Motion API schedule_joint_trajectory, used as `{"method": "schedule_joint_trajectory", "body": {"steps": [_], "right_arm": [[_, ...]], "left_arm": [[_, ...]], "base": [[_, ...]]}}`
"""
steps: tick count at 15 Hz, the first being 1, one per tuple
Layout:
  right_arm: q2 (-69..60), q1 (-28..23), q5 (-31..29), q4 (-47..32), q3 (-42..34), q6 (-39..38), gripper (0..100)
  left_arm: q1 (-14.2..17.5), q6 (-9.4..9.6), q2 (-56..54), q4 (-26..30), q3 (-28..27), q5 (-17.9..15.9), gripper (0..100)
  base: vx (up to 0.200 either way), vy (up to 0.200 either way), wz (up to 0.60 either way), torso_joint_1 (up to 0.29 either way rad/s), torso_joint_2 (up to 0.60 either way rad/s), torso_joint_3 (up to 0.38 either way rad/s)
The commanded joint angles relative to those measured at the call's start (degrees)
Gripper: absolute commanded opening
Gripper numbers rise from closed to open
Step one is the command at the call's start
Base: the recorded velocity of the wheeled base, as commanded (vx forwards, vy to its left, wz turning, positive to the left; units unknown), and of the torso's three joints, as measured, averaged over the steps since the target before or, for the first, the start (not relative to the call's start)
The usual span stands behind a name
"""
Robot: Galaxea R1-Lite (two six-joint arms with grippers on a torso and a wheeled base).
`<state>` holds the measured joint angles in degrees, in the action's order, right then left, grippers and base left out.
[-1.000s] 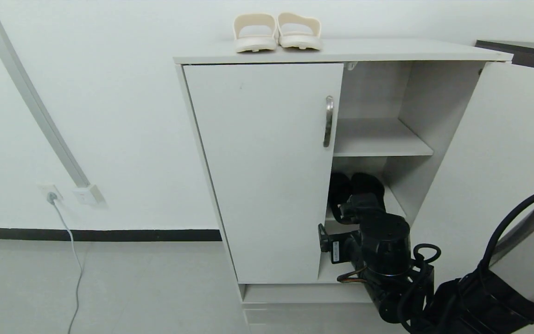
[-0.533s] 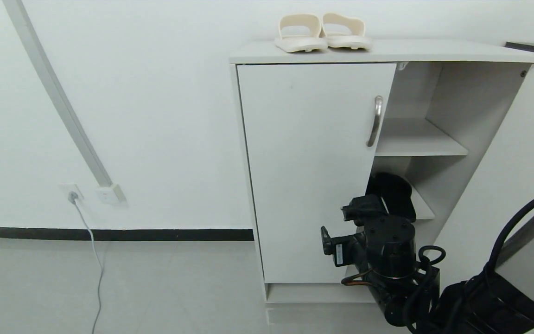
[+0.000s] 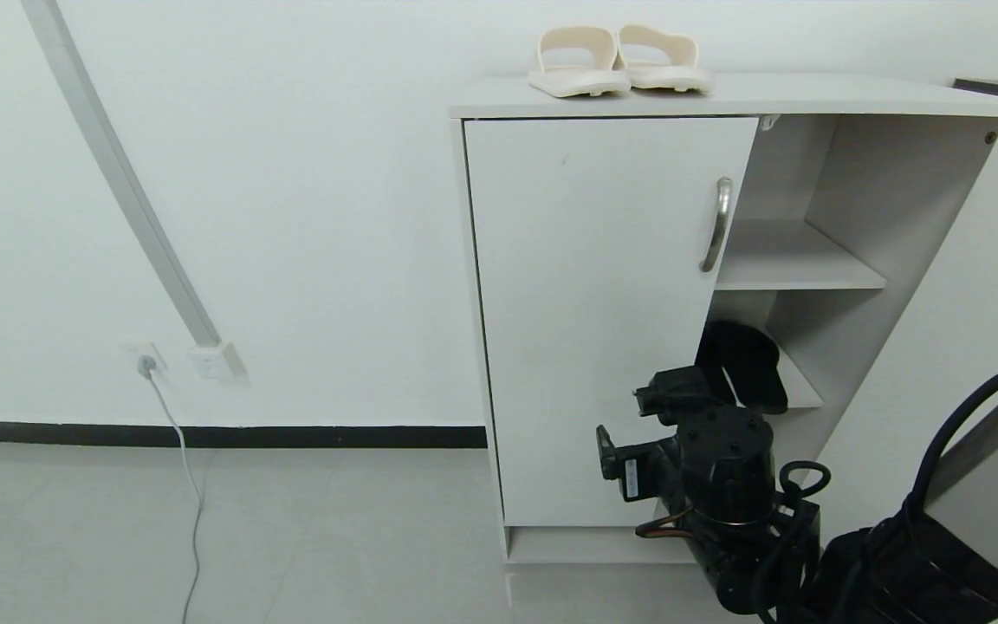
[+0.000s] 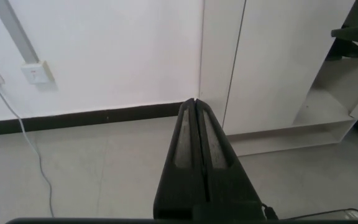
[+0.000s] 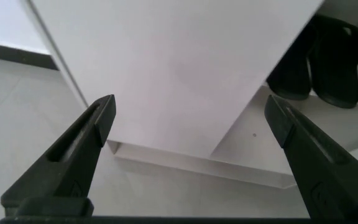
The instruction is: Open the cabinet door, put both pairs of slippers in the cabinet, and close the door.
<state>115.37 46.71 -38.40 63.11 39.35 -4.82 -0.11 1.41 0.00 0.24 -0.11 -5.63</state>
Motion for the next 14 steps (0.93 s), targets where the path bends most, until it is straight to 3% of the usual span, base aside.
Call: {"method": "schedule_joint_trajectory", "body": {"steps": [1,6,14], "right_arm": [[0.12,0.04,-0.01,-0.01,0.02,-0.02,100],[0.12,0.04,-0.01,-0.09,0.02,-0.02,100],[0.2,-0.31,-0.01,-0.01,0.2,-0.02,100]], "left_arm": [[0.02,-0.01,0.0,0.02,0.02,0.01,0],[0.02,-0.1,0.0,0.02,-0.07,0.01,0],[0.02,0.08,0.0,0.02,0.02,0.01,0]], "base": [[0.0,0.0,0.0,0.0,0.0,0.0],[0.0,0.0,0.0,0.002,-0.06,-0.059],[0.0,0.0,0.0,0.056,-0.4,-0.348]]}}
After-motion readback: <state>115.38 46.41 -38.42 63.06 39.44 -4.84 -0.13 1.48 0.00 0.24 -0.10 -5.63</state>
